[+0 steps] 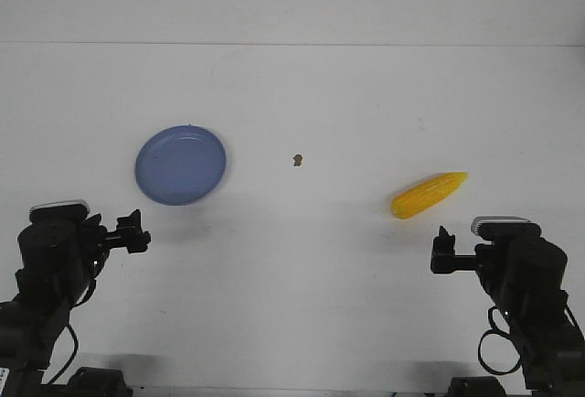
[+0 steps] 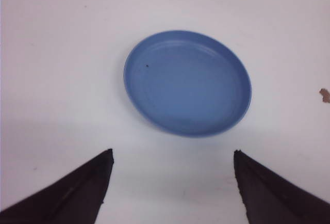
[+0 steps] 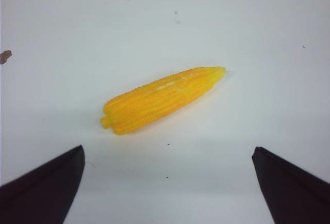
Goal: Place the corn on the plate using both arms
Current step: 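Raise both arms and move the left gripper toward the blue plate rim, then lower the left gripper onto the near rim of the blue plate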
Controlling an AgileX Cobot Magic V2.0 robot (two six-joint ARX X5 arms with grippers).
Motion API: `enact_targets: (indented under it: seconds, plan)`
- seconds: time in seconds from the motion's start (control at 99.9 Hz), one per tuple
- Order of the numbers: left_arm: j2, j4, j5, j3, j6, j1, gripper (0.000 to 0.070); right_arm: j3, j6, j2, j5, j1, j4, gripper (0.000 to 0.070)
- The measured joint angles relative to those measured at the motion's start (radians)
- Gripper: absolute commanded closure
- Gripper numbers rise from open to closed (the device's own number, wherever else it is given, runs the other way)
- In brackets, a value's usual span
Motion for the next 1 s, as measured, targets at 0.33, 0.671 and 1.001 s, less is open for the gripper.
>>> enact_targets:
  seconds: [0.33,0.671,1.001]
  plan:
    - [0.418,0.042,0.001,0.148,-0.007,0.062,0.0194,0.000,0.006,0.000,0.000,0.000,0.000,0.0002]
    - [0.843,0.063,0.001,0.433,-0.011,0.126,0.0194,0.000,0.006,0.000,0.000,0.000,-0.003,0.0002]
    - [1.020,0.061,0.001,0.451,-0.011,0.126,0.0194,0.000,0.006,0.000,0.000,0.000,-0.004,0.0002]
